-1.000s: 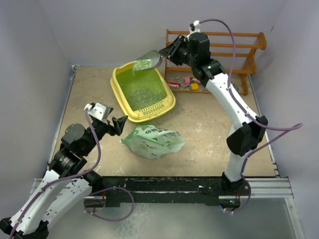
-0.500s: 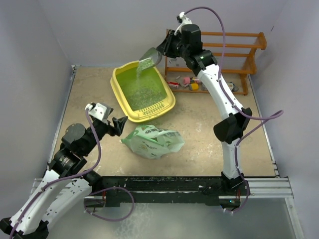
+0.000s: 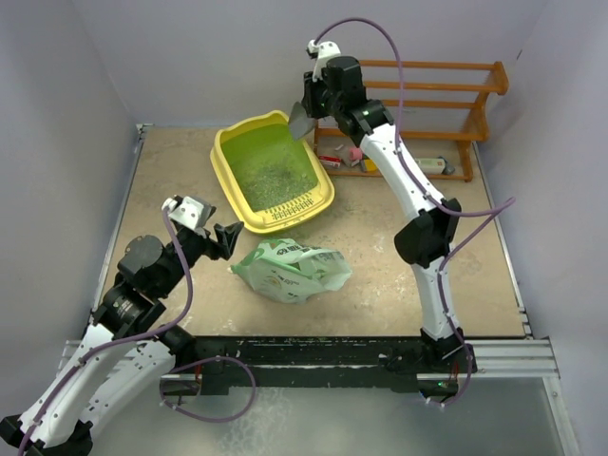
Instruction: Fill the litter box with clean litter
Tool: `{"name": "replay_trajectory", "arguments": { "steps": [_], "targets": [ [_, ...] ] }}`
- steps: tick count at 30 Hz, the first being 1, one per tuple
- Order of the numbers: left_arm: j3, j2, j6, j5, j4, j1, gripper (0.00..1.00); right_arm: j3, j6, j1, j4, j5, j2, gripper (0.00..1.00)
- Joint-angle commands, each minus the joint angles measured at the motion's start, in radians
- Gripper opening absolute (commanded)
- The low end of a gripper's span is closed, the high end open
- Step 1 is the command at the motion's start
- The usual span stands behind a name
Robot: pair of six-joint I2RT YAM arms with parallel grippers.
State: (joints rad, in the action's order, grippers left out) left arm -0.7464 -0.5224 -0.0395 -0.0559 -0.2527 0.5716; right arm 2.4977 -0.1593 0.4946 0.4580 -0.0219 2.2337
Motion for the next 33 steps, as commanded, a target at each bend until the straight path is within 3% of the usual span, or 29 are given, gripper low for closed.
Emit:
{"name": "replay_trajectory", "arguments": {
  "steps": [1,9,16,21,28,33],
  "targets": [
    [-0.008,-0.002,0.016,0.01,0.034,-0.004,0.72,-0.033,0.178,0.05,-0.093,-0.06,-0.092,0.0],
    [-0.003,0.008,0.024,0.031,0.043,-0.004,0.74,-0.172,0.184,0.075,-0.133,-0.095,-0.232,0.0],
    [0.006,0.041,0.059,0.126,0.064,-0.004,0.77,-0.423,0.103,0.078,-0.076,-0.173,-0.538,0.0],
    [0.003,0.082,0.102,0.281,0.044,-0.004,0.83,-0.624,-0.016,0.077,0.053,-0.174,-0.788,0.0],
    [-0.017,0.072,0.078,0.534,-0.039,-0.004,0.84,-0.92,-0.192,0.077,0.157,-0.073,-1.126,0.0],
    [-0.064,0.036,0.095,0.614,-0.108,-0.004,0.82,-1.087,-0.295,0.078,0.184,-0.024,-1.286,0.0]
  ]
}}
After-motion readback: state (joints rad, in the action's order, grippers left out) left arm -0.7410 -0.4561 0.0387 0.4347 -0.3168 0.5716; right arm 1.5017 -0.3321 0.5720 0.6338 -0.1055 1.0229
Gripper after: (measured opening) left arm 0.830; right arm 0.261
